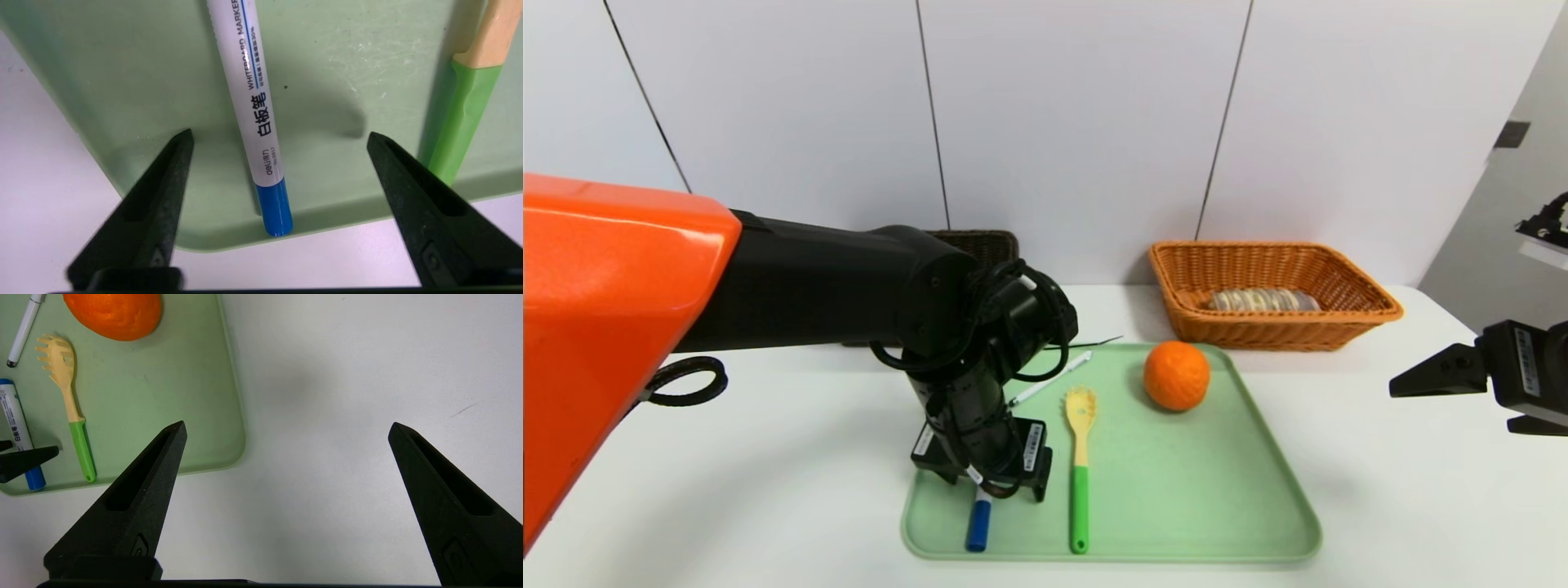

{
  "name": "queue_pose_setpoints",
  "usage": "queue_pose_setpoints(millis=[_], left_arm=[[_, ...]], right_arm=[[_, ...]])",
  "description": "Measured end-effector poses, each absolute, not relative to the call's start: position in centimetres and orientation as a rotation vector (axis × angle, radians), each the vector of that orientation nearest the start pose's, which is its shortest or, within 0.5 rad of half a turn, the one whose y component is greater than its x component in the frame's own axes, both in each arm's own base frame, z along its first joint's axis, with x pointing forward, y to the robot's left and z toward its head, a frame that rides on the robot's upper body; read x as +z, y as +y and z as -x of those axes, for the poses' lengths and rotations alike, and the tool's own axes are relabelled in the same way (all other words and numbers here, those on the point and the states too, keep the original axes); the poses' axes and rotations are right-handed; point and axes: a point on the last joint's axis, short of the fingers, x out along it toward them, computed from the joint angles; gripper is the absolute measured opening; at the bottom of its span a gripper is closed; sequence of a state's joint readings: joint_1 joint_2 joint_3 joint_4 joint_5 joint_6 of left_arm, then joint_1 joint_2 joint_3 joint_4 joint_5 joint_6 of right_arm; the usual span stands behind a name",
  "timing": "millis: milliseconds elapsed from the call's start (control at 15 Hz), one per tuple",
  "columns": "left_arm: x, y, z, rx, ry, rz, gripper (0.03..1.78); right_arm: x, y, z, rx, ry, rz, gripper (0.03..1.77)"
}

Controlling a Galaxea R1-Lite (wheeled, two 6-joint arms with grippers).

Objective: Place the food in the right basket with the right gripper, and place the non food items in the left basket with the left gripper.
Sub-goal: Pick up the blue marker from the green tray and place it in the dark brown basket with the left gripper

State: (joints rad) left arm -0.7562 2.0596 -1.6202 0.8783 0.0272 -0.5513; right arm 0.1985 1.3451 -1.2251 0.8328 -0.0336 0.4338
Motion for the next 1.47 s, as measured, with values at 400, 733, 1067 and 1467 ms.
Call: queue_pose_setpoints(millis=[400, 733, 1067, 1467], left_arm=[[15.5, -24.6, -26.2, -0.248, 1.354, -0.057, 0.57], [15.6, -24.7, -26.3, -0.253, 1.351, -0.053, 0.16], [20.0, -24.3, -25.9, -0.323, 1.232, 0.027, 0.16], [31.5, -19.7, -24.1, -0.407, 0.876, 0.230, 0.16]], right_arm=[[26.7, 3.8, -16.5, -0.020, 0.945, -0.278, 1.71], [27.1, 4.3, -15.6, 0.023, 0.924, -0.269, 1.71], [27.0, 4.3, -15.4, 0.024, 0.927, -0.268, 1.71], [26.5, 4.2, -15.4, 0.016, 0.947, -0.267, 1.71]])
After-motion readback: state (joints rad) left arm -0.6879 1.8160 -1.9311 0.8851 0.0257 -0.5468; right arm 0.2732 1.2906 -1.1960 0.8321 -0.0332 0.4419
